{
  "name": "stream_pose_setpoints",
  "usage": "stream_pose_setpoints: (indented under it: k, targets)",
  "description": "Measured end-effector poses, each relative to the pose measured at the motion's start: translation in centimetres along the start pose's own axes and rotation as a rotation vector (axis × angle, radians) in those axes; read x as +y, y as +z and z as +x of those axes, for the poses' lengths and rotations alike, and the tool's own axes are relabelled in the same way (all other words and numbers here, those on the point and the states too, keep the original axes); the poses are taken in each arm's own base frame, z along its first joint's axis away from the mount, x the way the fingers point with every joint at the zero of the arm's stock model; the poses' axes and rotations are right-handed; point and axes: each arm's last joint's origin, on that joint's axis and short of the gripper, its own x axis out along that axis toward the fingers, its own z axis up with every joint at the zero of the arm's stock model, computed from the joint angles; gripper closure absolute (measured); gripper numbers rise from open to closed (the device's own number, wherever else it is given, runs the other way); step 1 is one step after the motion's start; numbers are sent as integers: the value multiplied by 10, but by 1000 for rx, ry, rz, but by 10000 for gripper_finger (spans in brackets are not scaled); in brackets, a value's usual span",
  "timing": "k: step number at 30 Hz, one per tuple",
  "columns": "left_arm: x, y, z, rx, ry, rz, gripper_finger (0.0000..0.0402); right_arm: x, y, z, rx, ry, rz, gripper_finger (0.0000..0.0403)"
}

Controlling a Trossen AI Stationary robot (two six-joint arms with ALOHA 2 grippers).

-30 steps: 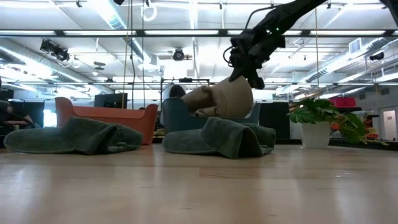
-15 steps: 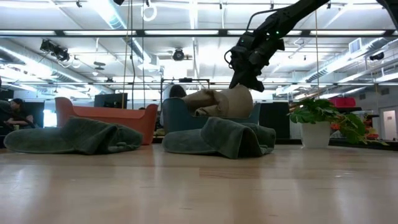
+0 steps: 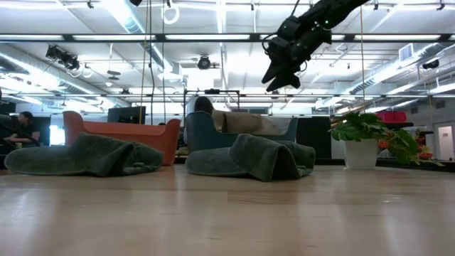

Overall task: Pick & Place hat
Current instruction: Put the brown cap into the blue bin

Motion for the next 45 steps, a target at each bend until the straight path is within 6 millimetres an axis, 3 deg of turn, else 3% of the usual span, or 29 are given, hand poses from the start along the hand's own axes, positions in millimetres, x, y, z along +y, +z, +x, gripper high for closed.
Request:
stream_pose_setpoints:
  k: [5,8,17,27,32,36,39,45]
  targets:
    - [0,0,0,4,-7,0,209,1,2,-4,-11,-88,-35,205]
    - [0,0,0,9,-14,1,209,12,1,4,10,-73,-61,226]
    - [0,0,0,9,-15,0,209,38,-5,57,97,-213,-153,392]
    - [-1,0,0,10,-15,0,209,21,-31,129,258,-302,-9,397]
    - [-1,0,0,10,-16,1,209,17,-42,151,313,-299,16,400]
    - [0,0,0,10,-16,1,209,22,-43,154,307,-304,2,401]
    - [0,0,0,11,-15,8,209,28,-39,145,286,-297,-7,399]
    - [1,-3,0,34,-9,20,209,48,-22,97,217,-276,-49,395]
